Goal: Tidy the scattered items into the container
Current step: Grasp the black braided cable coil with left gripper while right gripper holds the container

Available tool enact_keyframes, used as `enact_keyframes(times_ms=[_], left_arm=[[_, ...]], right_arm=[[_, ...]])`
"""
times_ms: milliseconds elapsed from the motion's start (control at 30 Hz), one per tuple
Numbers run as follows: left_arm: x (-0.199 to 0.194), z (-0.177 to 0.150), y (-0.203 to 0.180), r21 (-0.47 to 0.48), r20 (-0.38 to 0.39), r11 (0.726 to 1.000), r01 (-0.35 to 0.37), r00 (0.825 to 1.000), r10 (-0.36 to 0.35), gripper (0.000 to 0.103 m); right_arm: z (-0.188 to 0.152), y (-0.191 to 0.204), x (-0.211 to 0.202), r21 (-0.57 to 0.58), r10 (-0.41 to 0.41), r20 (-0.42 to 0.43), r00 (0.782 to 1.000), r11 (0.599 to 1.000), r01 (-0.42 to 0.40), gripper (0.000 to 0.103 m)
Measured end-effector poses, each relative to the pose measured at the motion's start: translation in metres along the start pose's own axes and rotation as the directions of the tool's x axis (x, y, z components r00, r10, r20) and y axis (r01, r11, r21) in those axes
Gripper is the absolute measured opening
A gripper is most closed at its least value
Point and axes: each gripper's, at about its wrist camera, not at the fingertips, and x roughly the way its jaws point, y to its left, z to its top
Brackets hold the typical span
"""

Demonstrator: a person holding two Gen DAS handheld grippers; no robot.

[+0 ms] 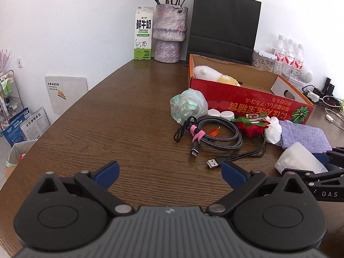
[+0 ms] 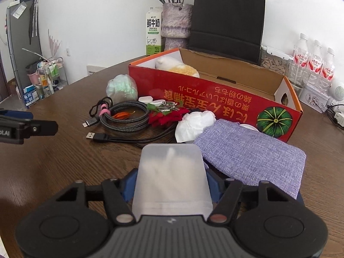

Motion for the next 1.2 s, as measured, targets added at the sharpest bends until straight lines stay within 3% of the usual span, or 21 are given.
enact_keyframes(times_ms=[367, 633, 733, 1200], left_arm=[[0.04, 0.037, -0.039, 0.093, -0.032, 0.994, 0.058, 0.998, -0.056, 0.103], [0.087, 0.058, -0.066, 0.166, -0.15, 0.983, 0.077, 0.987, -0.052, 0.103], [0.102, 0.059, -0.071, 0.178, -0.196, 0.98, 0.093, 0.979, -0.057, 0.103], [0.122, 0.062, -0.083, 0.239, -0.238, 0.968, 0.072, 0.971, -0.013, 0.103]], right_arm=[[0.011, -0.023, -0.027, 0.103, -0.094, 0.114, 0.989, 0.991, 0.082, 0.064], [0.02, -0.05, -0.033, 0.196, -0.183, 0.167, 0.969, 0.969, 0.149, 0.064], [0.021, -0.056, -0.031, 0.206, -0.186, 0.164, 0.969, 0.967, 0.151, 0.064], [0.012, -0.066, -0.025, 0.239, -0.176, 0.156, 0.972, 0.961, 0.136, 0.064]])
